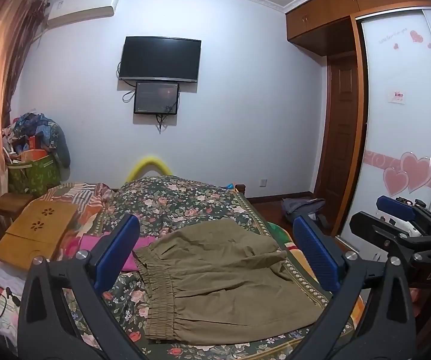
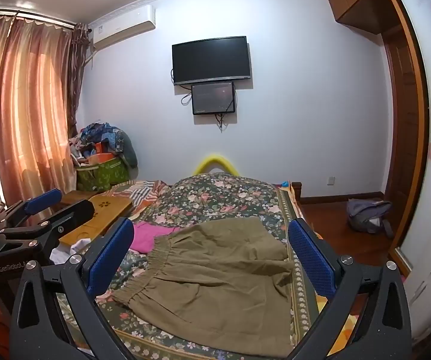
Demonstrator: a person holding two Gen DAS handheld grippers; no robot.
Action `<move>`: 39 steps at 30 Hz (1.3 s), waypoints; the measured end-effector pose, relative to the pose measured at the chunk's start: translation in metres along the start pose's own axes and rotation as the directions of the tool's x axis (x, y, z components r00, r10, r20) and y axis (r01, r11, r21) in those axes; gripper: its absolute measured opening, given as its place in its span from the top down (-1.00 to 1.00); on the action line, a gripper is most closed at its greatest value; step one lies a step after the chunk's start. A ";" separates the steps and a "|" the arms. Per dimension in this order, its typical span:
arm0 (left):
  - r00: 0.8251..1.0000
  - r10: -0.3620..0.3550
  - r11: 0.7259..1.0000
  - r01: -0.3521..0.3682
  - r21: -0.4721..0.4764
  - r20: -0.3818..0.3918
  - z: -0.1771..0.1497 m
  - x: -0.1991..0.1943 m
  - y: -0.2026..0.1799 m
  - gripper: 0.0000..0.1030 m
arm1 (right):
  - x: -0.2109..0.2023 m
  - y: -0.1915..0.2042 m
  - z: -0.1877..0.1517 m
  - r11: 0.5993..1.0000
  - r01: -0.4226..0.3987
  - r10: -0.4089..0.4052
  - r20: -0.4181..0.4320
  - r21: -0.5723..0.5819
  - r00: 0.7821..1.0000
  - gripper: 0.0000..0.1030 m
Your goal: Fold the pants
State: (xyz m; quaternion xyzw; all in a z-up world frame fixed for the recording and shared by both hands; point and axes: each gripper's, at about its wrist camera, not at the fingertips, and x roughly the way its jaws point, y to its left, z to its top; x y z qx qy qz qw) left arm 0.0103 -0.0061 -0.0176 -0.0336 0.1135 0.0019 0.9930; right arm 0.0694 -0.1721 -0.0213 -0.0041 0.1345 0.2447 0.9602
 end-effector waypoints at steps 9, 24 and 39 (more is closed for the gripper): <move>1.000 0.003 1.000 -0.003 -0.005 -0.005 0.009 -0.005 0.008 -1.00 | 0.002 0.002 -0.002 1.000 0.004 -0.004 -0.005 -0.005 1.000 -0.99; 1.000 0.011 1.000 -0.011 0.004 -0.004 0.008 -0.005 0.006 -1.00 | 0.000 0.001 -0.002 1.000 0.009 -0.010 -0.007 -0.011 1.000 -0.99; 1.000 0.010 1.000 -0.010 0.005 -0.003 0.008 -0.005 0.005 -1.00 | 0.000 0.001 -0.003 1.000 0.013 -0.013 -0.007 -0.016 1.000 -0.99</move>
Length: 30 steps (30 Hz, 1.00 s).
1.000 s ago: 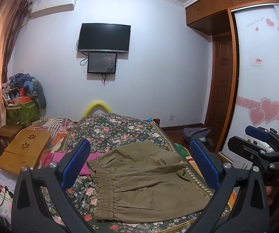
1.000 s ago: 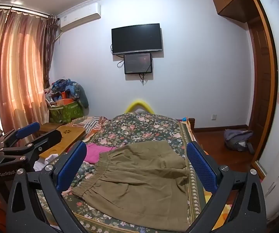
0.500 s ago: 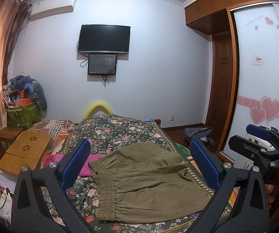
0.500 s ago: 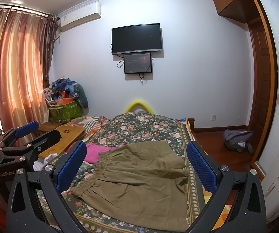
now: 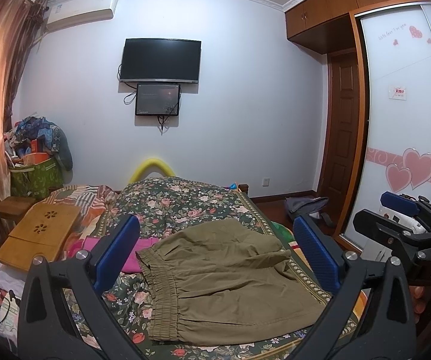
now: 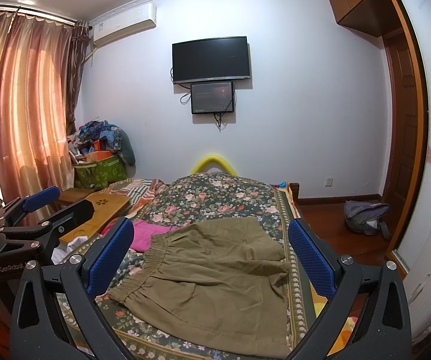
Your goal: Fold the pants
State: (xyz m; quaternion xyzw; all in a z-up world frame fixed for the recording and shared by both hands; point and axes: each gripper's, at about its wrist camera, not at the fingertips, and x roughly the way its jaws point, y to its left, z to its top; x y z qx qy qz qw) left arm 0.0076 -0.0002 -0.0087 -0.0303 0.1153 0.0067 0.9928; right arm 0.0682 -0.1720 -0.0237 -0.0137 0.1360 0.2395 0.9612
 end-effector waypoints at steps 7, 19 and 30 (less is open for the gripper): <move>1.000 0.003 1.000 -0.003 0.002 0.002 0.001 0.000 0.000 -1.00 | 0.000 0.000 0.000 1.000 0.000 0.000 0.001 0.001 1.000 -0.99; 1.000 -0.005 1.000 0.005 0.012 0.002 0.002 -0.001 -0.003 -1.00 | -0.003 0.001 0.001 1.000 -0.006 0.006 0.000 -0.001 1.000 -0.99; 1.000 -0.005 1.000 0.005 0.008 -0.003 0.002 -0.001 -0.002 -1.00 | -0.004 0.002 0.000 1.000 -0.006 0.006 -0.001 -0.003 1.000 -0.99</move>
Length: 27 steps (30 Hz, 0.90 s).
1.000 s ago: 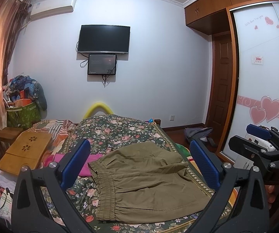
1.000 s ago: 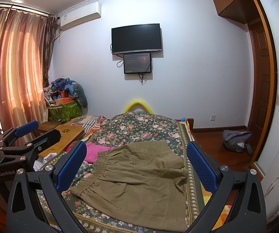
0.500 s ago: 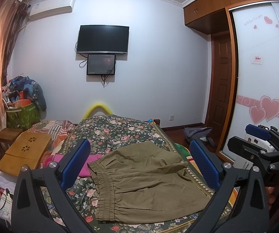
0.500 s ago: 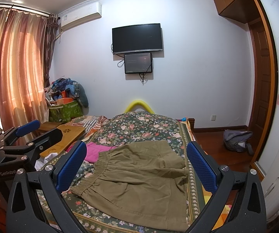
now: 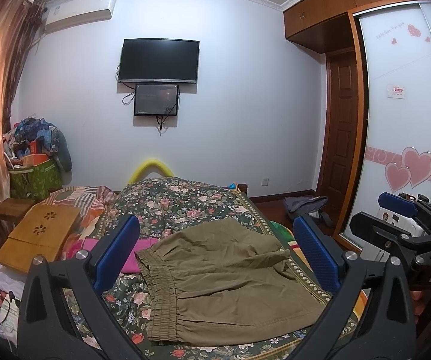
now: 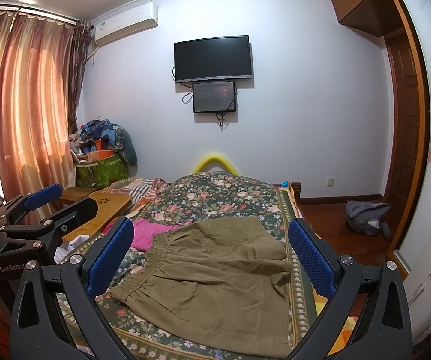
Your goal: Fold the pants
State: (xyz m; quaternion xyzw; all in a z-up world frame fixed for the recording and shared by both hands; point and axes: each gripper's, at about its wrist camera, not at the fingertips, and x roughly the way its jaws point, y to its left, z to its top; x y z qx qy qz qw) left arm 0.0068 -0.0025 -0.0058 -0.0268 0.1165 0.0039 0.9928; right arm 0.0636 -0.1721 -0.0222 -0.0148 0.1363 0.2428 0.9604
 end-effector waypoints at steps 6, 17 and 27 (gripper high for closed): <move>1.000 0.003 1.000 -0.003 0.001 -0.002 0.000 0.001 0.001 -1.00 | 0.001 0.001 0.000 1.000 -0.001 0.001 -0.003 0.001 1.000 -0.99; 0.999 0.006 1.000 -0.007 -0.003 -0.044 -0.006 0.024 0.006 -1.00 | 0.018 -0.009 -0.006 1.000 0.011 -0.010 -0.047 0.021 0.999 -0.99; 0.980 0.020 0.999 -0.025 -0.022 -0.197 -0.021 0.103 0.037 -1.00 | 0.073 -0.049 -0.035 0.993 0.102 -0.087 -0.212 0.061 0.973 -0.99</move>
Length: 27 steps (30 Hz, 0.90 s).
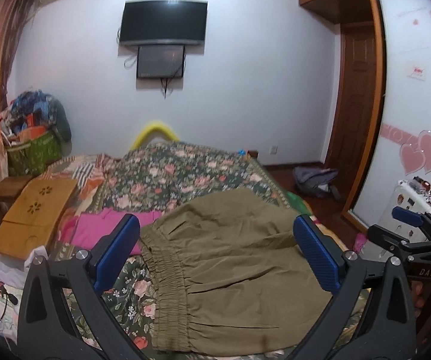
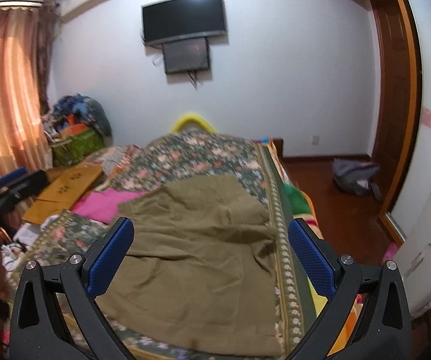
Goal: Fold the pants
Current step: 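Grasp the elastic waistband with the left tool while the right tool grasps the pant leg hem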
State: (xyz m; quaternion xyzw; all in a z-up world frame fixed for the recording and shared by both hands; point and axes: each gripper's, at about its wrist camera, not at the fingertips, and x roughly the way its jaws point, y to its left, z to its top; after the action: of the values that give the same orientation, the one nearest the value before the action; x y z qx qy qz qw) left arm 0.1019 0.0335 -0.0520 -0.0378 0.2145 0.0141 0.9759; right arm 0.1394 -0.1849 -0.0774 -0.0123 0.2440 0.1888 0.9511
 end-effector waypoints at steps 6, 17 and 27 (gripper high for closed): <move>0.990 0.068 0.997 -0.072 -0.028 -0.122 -0.001 0.070 0.043 -1.00 | 0.044 -0.021 -0.001 0.997 0.071 -0.074 -0.091 -0.041 0.993 -0.99; 0.926 0.158 0.982 -0.184 -0.044 -0.343 -0.034 0.189 0.123 -0.76 | 0.126 -0.061 0.007 0.989 0.112 -0.131 -0.203 -0.100 0.970 -0.99; 0.857 0.039 0.988 -0.110 -0.109 -0.513 -0.077 0.270 0.144 -0.39 | 0.204 -0.070 0.003 0.991 0.040 -0.078 -0.315 -0.127 0.946 -0.95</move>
State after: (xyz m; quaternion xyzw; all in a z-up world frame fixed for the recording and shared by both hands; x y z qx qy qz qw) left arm 0.3089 0.1736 -0.2445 -0.0973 0.4647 0.0556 0.8783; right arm 0.3316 -0.1776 -0.1749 -0.1067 0.3822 0.1699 0.9020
